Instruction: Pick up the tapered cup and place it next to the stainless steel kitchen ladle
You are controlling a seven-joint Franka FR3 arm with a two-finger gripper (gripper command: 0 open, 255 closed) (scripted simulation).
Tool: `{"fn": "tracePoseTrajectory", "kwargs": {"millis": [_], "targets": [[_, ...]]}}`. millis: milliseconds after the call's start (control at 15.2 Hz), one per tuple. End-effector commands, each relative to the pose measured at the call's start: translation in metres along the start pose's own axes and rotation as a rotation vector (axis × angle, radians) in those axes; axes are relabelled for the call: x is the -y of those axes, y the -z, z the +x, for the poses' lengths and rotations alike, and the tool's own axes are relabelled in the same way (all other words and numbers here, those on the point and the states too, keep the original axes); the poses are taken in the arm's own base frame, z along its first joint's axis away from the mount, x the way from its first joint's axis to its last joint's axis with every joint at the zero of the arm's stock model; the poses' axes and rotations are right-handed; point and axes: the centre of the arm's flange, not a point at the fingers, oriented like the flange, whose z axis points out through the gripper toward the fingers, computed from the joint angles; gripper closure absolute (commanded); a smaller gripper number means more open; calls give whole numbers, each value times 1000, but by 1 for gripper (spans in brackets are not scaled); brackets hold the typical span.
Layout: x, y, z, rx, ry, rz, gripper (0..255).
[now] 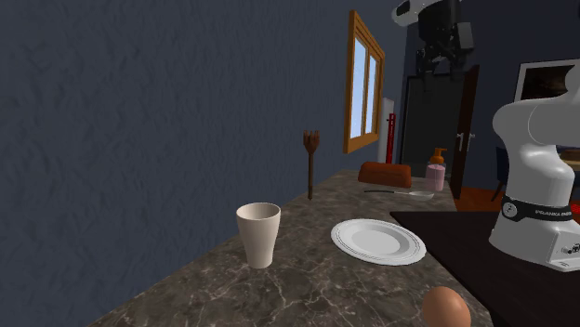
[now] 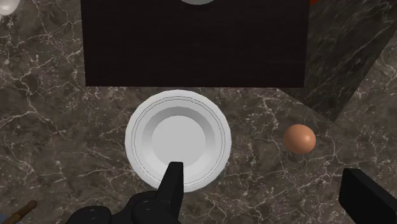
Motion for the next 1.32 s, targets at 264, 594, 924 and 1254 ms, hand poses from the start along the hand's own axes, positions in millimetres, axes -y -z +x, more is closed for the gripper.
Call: {"fn": "tracePoseTrajectory", "kwargs": {"millis": [264,594,924,1254], "targets": [[-6,-21,49,7,-4,1,0],[-15,-48,110,16,-10,2,0],[-23,-76,171,25,-15,3,0],[-32,-104,231,34,-21,4,0]]}}
